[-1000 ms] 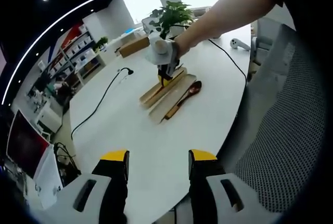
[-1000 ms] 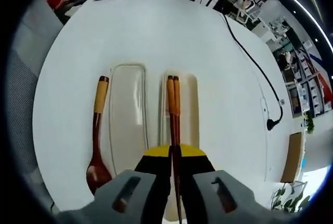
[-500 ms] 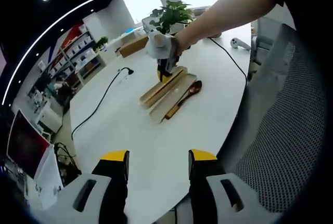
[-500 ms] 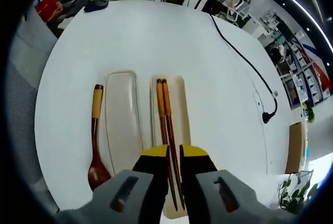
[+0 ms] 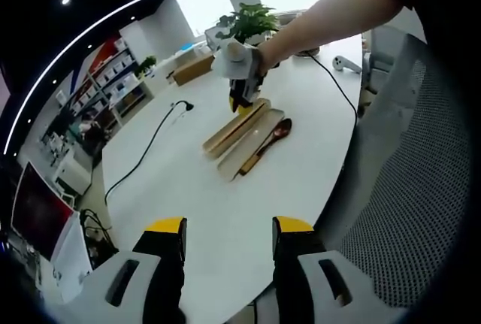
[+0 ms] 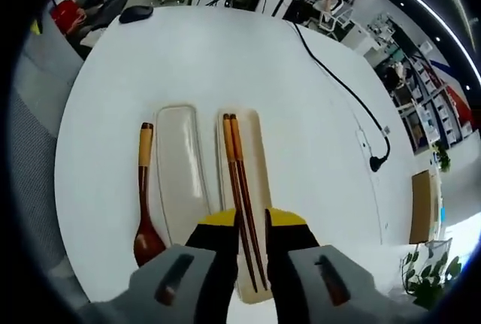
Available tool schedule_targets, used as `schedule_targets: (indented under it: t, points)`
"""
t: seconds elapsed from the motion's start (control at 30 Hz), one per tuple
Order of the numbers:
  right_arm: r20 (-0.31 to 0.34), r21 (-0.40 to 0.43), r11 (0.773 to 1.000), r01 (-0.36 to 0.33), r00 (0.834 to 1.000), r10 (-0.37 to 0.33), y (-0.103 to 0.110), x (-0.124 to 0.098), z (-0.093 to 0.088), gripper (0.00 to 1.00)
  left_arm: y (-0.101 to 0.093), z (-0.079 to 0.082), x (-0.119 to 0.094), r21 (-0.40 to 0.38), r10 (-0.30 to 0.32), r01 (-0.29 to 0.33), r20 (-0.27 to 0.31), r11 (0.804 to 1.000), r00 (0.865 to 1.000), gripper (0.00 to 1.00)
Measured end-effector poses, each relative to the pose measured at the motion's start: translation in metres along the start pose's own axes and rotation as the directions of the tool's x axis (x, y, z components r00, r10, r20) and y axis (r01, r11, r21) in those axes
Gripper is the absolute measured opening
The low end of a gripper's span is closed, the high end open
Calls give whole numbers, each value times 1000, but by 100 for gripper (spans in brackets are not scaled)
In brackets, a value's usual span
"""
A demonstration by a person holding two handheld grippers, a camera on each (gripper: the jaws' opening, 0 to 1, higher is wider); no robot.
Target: Arrange the utensils inside the cutlery case until each visible utensil rests in its matching compartment.
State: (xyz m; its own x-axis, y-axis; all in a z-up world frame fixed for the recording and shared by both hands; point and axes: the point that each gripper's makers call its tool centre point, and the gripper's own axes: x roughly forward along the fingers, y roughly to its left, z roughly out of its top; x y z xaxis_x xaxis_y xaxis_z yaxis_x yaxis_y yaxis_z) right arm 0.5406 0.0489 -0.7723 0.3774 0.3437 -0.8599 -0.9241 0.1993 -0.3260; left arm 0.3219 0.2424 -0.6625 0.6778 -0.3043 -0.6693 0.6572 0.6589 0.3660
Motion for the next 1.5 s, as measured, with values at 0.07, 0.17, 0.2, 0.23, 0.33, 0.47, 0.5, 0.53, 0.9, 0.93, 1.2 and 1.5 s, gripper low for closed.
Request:
schedule_targets:
  t: [0.07,0.17,0.2,0.23,0.33,0.47,0.5,0.53,0.9,0.93,1.2,1.5]
  points:
    - [5,2,1000,-2,1000,2,2,-3,1,11,0,0,0,2,1,-1,1,1000,1000,47]
    - [13,7,1000,-6,1000,6,6,-6,2,12,0,0,0,3,1,-1,2,1000,1000,47]
    - [13,7,1000,-6,1000,6,6,-7,2,12,0,0,0,4,2,-2,2,1000,1000,47]
    - [11,10,1000,-6,1000,6,7,-8,1,13,0,0,0,4,2,-2,2,1000,1000,47]
    - [13,20,1000,-7,1000,6,7,-9,-1,15,0,1,0,6,2,-2,3,1000,1000,47]
    - [13,22,1000,-11,1000,10,12,-12,-3,18,0,1,0,8,2,-2,3,1000,1000,47]
    - [13,20,1000,-11,1000,10,12,-13,-4,18,-1,1,0,8,2,-2,4,1000,1000,47]
    - [13,18,1000,-11,1000,11,13,-13,-4,19,-1,1,0,8,2,-2,4,1000,1000,47]
    - [2,50,998,-37,999,37,22,-17,-14,25,-1,1,0,14,-1,1,3,1000,1000,47]
    - [2,54,998,-40,999,40,23,-18,-15,25,-2,1,0,14,-2,2,4,1000,1000,47]
    - [20,130,986,-102,995,101,34,-19,-21,27,-1,2,0,12,-1,1,6,1000,1000,47]
    - [12,146,976,-160,987,159,51,-19,-28,26,-2,2,0,13,-1,1,3,1000,1000,47]
